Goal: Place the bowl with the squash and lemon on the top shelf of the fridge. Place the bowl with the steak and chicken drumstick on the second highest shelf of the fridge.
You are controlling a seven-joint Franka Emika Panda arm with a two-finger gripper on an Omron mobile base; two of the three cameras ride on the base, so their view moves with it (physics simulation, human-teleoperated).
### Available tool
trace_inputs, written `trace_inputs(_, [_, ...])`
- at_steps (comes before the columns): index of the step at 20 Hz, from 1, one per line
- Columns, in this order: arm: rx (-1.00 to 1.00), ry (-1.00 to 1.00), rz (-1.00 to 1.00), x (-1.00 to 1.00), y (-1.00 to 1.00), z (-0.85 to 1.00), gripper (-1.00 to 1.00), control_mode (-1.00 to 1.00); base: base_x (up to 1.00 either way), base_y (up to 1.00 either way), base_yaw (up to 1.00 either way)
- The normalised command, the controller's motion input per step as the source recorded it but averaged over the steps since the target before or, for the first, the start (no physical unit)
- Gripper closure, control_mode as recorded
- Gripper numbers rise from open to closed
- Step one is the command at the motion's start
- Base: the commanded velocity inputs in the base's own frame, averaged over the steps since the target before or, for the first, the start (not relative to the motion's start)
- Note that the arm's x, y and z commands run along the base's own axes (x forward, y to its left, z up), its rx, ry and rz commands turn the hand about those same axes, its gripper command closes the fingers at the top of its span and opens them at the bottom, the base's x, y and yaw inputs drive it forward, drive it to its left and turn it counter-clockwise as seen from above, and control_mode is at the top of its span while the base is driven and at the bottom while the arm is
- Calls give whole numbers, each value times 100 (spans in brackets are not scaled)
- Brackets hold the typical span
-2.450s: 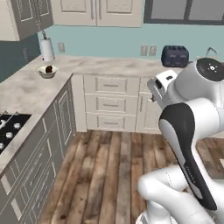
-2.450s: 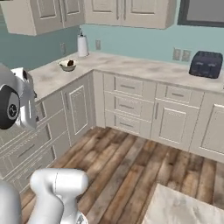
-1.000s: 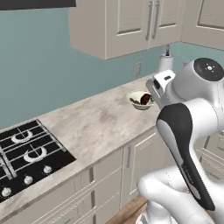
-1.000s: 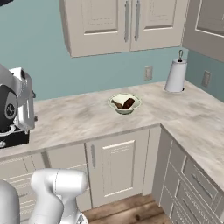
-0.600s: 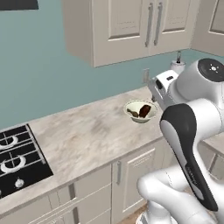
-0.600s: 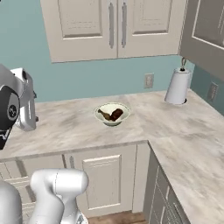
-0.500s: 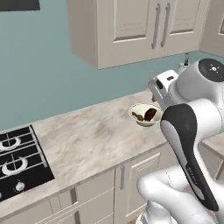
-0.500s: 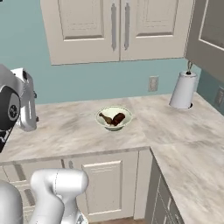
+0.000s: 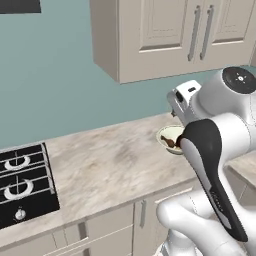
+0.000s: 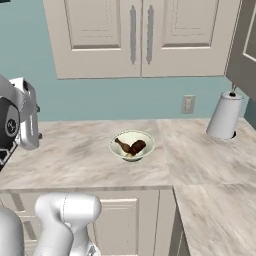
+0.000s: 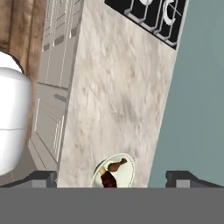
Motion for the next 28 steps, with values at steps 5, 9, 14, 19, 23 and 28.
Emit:
trace_inputs(5, [0,0,0,0,0,0,-100,100,12,-56,11])
trace_inputs(9, [14,2,1,21,-48,-4,-100,-100,10,-35,1])
trace_inputs(14, [22,16,7,94,-100,-38,-100,-100,0,0,0])
trace_inputs(19, [4,25,24,100,-93,-92,-100,-100,0,0,0])
trace_inputs(23, [0,19,20,89,-48,-100,-100,-100,0,0,0])
trace_inputs(28, [0,2,20,43,-29,-99,-100,-100,0,0,0])
